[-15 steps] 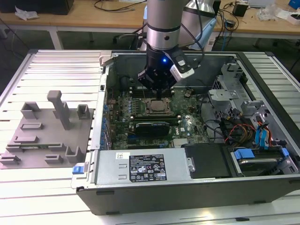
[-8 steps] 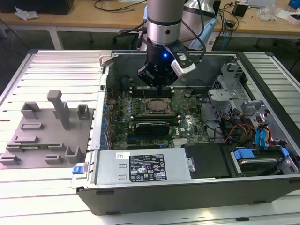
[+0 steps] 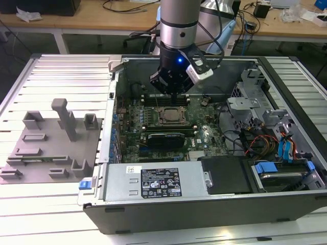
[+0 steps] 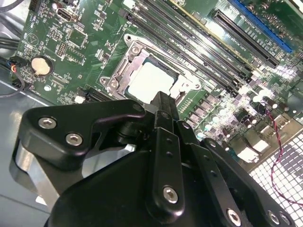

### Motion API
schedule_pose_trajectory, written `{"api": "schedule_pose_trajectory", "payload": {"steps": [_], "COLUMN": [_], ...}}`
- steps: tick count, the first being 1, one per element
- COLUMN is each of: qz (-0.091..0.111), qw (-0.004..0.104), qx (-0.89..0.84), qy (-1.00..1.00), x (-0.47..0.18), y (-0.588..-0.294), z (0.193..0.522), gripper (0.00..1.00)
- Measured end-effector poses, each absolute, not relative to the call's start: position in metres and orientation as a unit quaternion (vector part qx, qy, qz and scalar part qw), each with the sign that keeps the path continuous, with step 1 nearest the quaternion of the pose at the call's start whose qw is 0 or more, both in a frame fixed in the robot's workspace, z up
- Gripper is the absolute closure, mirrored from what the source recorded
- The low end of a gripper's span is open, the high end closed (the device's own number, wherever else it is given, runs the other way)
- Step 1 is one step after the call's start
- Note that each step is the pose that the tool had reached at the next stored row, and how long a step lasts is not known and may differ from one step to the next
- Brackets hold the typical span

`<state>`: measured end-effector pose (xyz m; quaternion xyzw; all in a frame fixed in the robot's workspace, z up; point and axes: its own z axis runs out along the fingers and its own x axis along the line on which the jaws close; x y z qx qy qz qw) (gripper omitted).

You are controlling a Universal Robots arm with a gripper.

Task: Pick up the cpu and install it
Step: 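Install the first cpu locking lever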

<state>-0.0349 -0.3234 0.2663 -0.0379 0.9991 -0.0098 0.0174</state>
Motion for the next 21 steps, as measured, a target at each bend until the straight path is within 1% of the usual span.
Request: {"api": "schedule_pose_trajectory", "payload": {"steps": [13, 21], "qz": [-0.01, -0.01], "qw": [0.017, 0.017], "qx": [-0.038, -0.038], "qy": [0.999, 0.999], "x": [-0.055, -0.08], "y": [-0.321, -0.319], "z": [0.266, 0.266], "gripper": [0.89, 0.89]}}
